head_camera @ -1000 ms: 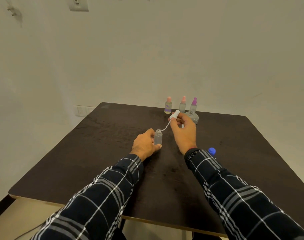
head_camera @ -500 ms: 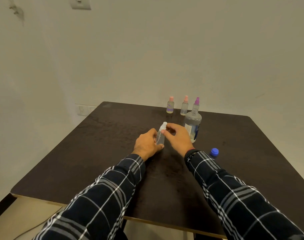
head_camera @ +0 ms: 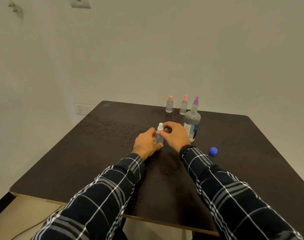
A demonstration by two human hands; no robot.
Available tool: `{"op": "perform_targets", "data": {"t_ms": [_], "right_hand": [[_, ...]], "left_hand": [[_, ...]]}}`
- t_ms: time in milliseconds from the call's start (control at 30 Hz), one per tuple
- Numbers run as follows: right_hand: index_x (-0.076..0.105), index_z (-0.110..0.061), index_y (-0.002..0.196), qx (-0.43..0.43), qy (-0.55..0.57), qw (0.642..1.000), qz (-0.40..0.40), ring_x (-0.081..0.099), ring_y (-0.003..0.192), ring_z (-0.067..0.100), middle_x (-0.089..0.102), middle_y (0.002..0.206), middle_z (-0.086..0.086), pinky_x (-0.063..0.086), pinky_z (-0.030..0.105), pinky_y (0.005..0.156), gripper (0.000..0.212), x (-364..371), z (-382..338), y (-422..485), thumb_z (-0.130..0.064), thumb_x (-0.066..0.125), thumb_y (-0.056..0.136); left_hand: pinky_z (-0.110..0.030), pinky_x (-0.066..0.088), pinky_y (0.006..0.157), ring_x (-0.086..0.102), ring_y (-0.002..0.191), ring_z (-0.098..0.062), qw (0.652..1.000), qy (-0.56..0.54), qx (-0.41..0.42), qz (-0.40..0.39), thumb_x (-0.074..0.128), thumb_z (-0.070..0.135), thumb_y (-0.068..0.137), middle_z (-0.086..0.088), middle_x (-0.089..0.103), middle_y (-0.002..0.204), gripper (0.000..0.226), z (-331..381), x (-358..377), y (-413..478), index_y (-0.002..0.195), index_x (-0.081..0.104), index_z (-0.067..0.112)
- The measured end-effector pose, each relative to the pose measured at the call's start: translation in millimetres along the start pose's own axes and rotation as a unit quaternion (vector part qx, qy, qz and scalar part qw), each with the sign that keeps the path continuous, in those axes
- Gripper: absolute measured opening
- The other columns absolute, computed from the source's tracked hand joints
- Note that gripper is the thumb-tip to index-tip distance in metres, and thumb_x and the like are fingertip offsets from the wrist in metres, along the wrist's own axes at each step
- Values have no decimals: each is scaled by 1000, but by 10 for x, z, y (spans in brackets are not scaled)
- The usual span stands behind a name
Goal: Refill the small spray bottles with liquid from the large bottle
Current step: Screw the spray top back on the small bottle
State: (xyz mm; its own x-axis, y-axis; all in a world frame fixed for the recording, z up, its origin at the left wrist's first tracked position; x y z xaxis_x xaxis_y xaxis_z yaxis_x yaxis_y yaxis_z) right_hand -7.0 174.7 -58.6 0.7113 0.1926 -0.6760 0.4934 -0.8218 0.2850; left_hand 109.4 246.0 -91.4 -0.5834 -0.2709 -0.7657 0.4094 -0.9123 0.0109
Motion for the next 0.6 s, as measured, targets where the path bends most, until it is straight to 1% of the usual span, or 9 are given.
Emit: {"op": "perform_targets", "data": {"t_ms": [67,133,267,333,433,500,533,600], "right_hand": [[68,-21,116,4,-3,1000,-18,58,91,8,62,96,-11,47,23,85,29,1,2,4,-32,71,90],[67,-17,121,-5,-15,999,-40,57,96,11,60,100,-9,44,24,86,32,-1,-2,23,-31,68,92],[68,-15,111,-20,-58,994,-86,60,91,19,66,97,0,44,29,80,21,7,-9,86,-28,63,96],[68,-12,111,-31,-77,990,-111,60,91,19,66,98,2,45,31,82,21,-1,-41,112,-26,61,97],[66,-12,109,-52,-111,979,-163,57,90,18,63,97,0,41,30,82,18,-28,-92,158,-24,59,98],[66,-11,105,-61,-139,970,-192,59,91,21,65,98,3,45,33,83,18,-52,-104,212,-26,61,98],[66,-11,102,-62,-149,968,-194,60,91,22,65,98,4,46,35,83,18,-63,-107,232,-28,62,97],[62,-15,91,-56,-149,974,-163,57,83,19,62,89,0,43,30,75,16,-81,-99,221,-30,66,94]], "left_hand": [[-40,55,89,63,100,-22,1000,1,0,1,79,37,83,-1,65,111,38,-2,1,-3,103,48,29],[-38,55,88,62,100,-22,1000,4,0,1,79,36,84,0,63,111,38,-2,-3,-6,103,47,27],[-40,56,89,63,100,-22,1000,0,-1,-1,79,36,84,-2,65,111,37,0,-5,-3,102,48,27],[-42,56,90,63,101,-23,1000,-2,2,-4,79,36,83,-1,65,112,37,-1,-8,-3,104,49,27],[-43,55,94,64,104,-22,1000,-10,6,-6,80,35,83,1,66,114,39,6,-17,-9,109,52,26],[-43,54,94,64,104,-22,1000,-15,3,-8,80,34,83,1,66,114,38,0,-10,-9,108,52,26],[-43,54,94,64,103,-21,1000,-13,2,-8,80,34,83,1,66,113,37,-2,-12,-11,106,52,27],[-42,55,91,63,100,-21,1000,-10,2,-3,80,34,82,1,66,110,36,-3,-10,-9,102,50,28]]}}
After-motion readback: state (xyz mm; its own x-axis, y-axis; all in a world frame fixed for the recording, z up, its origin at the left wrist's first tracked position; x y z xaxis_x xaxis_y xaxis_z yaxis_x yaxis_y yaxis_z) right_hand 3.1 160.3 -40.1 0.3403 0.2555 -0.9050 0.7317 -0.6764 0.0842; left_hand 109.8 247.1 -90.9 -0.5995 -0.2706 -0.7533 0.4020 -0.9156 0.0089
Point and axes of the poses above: each hand's wrist, its own y-axis towards the middle knuckle, its own x-axis out of the palm, z = x × y, the point moved 5 cm from there along y, towards the middle knuckle
